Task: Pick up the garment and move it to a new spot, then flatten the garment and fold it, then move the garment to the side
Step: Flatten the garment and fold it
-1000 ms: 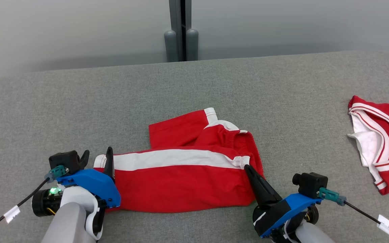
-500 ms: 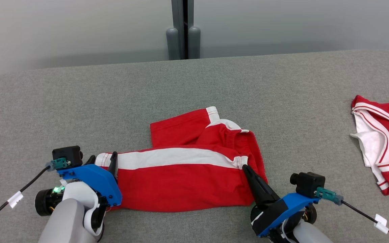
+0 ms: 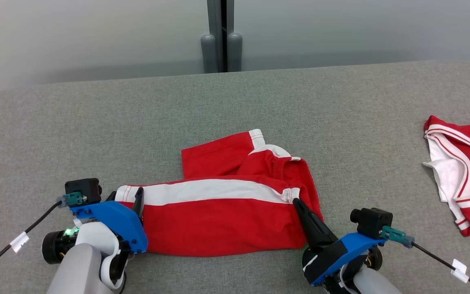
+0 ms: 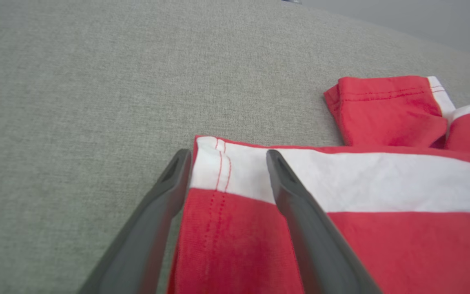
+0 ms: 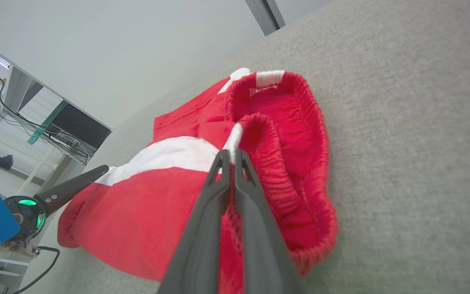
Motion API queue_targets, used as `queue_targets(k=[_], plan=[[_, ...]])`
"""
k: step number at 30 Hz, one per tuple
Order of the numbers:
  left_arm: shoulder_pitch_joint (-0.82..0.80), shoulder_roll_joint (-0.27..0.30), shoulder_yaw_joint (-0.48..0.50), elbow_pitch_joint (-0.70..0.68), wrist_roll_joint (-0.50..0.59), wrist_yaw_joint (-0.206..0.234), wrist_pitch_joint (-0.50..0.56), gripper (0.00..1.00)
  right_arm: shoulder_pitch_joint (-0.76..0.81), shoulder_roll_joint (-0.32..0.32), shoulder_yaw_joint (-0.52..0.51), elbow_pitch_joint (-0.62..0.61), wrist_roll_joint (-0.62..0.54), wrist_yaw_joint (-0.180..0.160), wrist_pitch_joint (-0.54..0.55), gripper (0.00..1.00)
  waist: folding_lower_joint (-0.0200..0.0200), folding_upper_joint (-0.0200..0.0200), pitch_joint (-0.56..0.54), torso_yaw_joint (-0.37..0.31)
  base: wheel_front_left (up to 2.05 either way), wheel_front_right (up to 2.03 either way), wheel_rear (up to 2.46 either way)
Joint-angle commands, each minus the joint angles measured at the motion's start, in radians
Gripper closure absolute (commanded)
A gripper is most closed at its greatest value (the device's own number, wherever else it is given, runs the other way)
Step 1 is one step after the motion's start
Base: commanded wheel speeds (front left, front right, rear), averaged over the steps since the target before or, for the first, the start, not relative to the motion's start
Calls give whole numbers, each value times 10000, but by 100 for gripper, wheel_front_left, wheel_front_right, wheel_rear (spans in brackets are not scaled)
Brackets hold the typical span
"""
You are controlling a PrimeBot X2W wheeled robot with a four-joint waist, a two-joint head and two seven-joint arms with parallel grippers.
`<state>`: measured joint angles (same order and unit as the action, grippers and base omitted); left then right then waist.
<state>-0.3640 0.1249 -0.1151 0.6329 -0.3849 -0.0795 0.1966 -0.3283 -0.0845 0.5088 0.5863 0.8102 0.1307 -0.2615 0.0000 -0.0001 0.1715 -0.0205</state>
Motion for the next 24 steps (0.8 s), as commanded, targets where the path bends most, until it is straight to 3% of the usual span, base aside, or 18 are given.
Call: queue_targets(k=[1,2,3,4,6,7,9,16,24], plan=[[112,66,-36,-89,23,55,15,0,-104,26,-28,24,-49,0,-44,100,0,1,-1,-3,0,0,0],[145,67,-66,-208,4,48,-29,0,-111,34,-37,41,-58,0,-44,100,0,1,4,-3,0,0,0],[166,83,-91,-250,31,62,-24,11,-112,40,-44,50,-60,0,-44,100,0,1,2,-2,0,0,0],[196,78,-112,-277,28,57,16,52,-112,42,-49,59,-58,0,-44,100,0,1,-1,-1,0,0,0],[250,95,-135,-321,12,68,26,77,-120,49,-48,80,-63,0,-44,100,0,1,-8,-5,0,0,0],[250,95,-135,-321,12,68,26,77,-120,49,-48,80,-63,0,-44,100,0,1,-8,-5,0,0,0],[271,127,-164,-399,36,58,-60,100,-131,53,-43,98,-68,0,-44,100,0,1,-17,-11,0,0,0],[305,143,-225,-658,41,73,-523,100,-126,23,-155,-40,-89,0,-45,100,0,1,-139,12,0,0,0],[91,254,-194,-1833,107,65,-1450,100,-427,-371,-942,-1241,-767,0,-40,100,0,1,-791,128,0,0,0]])
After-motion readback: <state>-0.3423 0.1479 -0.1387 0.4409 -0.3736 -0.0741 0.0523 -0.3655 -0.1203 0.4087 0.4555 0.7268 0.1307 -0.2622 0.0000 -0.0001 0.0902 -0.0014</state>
